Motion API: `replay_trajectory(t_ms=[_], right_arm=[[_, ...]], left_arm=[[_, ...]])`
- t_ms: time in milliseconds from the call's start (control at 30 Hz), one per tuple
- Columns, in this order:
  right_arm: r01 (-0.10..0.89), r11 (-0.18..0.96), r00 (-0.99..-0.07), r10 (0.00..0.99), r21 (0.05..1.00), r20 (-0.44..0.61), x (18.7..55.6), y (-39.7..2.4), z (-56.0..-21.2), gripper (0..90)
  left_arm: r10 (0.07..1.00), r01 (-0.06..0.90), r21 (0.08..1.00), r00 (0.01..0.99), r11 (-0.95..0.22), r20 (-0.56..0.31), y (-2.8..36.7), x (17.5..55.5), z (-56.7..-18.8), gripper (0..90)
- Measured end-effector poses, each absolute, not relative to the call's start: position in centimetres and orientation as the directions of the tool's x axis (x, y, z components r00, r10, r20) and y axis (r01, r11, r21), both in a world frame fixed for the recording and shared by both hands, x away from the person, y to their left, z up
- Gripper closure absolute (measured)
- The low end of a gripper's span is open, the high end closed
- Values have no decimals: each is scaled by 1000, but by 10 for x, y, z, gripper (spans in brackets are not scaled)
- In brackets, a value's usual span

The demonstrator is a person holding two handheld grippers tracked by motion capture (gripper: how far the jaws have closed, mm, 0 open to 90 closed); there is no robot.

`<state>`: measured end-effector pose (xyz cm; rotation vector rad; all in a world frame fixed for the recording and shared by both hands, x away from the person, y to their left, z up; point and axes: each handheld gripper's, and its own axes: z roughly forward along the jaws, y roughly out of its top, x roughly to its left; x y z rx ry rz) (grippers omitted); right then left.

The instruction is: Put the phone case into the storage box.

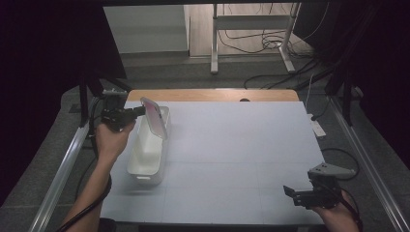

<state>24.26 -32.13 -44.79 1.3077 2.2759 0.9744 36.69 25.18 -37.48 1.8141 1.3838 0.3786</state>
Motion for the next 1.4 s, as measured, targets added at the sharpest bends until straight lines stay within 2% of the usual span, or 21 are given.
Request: replay_trajectory(t_ms=[800, 1400], right_arm=[[610, 341, -521, 853, 716, 37, 241, -321, -448, 0], [609, 346, -532, 846, 714, 43, 241, -321, -448, 0]], left_arm=[[948, 671, 741, 260, -41, -183, 261, 393, -381, 884], [967, 686, 727, 200, -23, -159, 258, 420, -402, 884]])
